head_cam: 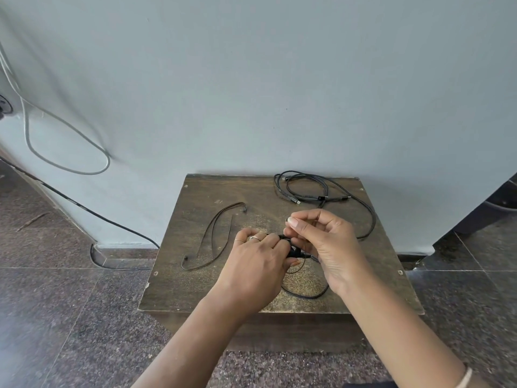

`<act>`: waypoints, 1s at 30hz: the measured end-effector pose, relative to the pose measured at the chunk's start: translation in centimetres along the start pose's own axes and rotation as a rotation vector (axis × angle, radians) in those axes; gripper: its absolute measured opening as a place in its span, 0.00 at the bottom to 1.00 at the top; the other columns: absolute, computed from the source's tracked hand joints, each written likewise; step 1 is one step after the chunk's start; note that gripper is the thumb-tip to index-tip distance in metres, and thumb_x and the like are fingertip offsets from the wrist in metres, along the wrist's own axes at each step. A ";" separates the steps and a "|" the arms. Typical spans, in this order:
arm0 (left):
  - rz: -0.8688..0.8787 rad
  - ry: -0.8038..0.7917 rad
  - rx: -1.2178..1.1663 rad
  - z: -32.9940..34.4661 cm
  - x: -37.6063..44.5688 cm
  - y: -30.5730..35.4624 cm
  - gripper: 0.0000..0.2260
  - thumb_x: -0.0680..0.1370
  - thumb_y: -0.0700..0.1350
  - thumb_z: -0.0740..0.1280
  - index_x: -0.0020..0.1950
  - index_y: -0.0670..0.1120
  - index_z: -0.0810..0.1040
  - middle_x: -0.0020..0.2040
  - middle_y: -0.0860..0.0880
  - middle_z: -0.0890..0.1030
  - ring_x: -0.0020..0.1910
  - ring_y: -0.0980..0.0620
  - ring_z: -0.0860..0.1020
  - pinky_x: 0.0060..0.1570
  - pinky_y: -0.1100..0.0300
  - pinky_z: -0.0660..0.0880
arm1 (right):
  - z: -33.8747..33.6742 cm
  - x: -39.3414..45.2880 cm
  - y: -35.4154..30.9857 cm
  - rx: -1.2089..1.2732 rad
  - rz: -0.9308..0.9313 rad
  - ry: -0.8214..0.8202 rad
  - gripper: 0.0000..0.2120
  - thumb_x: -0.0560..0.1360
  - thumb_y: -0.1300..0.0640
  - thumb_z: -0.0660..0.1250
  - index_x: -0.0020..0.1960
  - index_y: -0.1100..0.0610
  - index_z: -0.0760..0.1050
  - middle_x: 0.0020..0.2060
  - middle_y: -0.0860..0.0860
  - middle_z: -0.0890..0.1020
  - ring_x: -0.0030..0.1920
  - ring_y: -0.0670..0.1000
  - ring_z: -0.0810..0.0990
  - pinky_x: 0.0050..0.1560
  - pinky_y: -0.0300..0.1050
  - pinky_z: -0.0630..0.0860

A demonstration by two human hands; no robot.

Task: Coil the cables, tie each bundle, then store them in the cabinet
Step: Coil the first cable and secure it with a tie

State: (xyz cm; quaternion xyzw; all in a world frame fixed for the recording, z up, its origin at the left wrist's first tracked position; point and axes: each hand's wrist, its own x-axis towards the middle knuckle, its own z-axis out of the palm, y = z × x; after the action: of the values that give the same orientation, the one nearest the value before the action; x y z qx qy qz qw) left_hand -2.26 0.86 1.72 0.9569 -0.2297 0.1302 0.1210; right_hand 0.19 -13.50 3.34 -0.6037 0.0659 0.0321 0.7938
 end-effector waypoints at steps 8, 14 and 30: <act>0.006 -0.011 -0.003 0.0 0.0 0.0 0.10 0.79 0.51 0.63 0.43 0.46 0.76 0.39 0.50 0.79 0.39 0.47 0.79 0.57 0.48 0.70 | 0.0 -0.1 -0.1 0.015 0.023 -0.008 0.06 0.69 0.65 0.74 0.45 0.62 0.81 0.36 0.56 0.84 0.38 0.50 0.85 0.36 0.38 0.80; 0.008 -0.017 -0.016 -0.1 -0.1 -0.1 0.09 0.78 0.51 0.63 0.44 0.46 0.76 0.40 0.50 0.79 0.40 0.46 0.79 0.58 0.49 0.68 | 0.0 -0.1 0.0 -0.016 0.022 -0.025 0.04 0.69 0.65 0.74 0.44 0.61 0.82 0.35 0.55 0.84 0.39 0.50 0.85 0.37 0.37 0.80; 0.009 -0.069 -0.017 -0.1 -0.2 0.0 0.11 0.80 0.52 0.59 0.48 0.47 0.76 0.44 0.50 0.79 0.44 0.47 0.78 0.59 0.52 0.65 | 0.0 -0.1 0.1 -0.041 0.030 -0.036 0.04 0.70 0.65 0.73 0.45 0.61 0.81 0.34 0.54 0.83 0.38 0.50 0.84 0.36 0.37 0.80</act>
State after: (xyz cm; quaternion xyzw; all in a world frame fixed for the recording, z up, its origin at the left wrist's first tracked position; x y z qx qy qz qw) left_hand -2.44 1.00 1.80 0.9587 -0.2390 0.0958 0.1207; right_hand 0.05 -13.48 3.24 -0.6182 0.0598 0.0562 0.7817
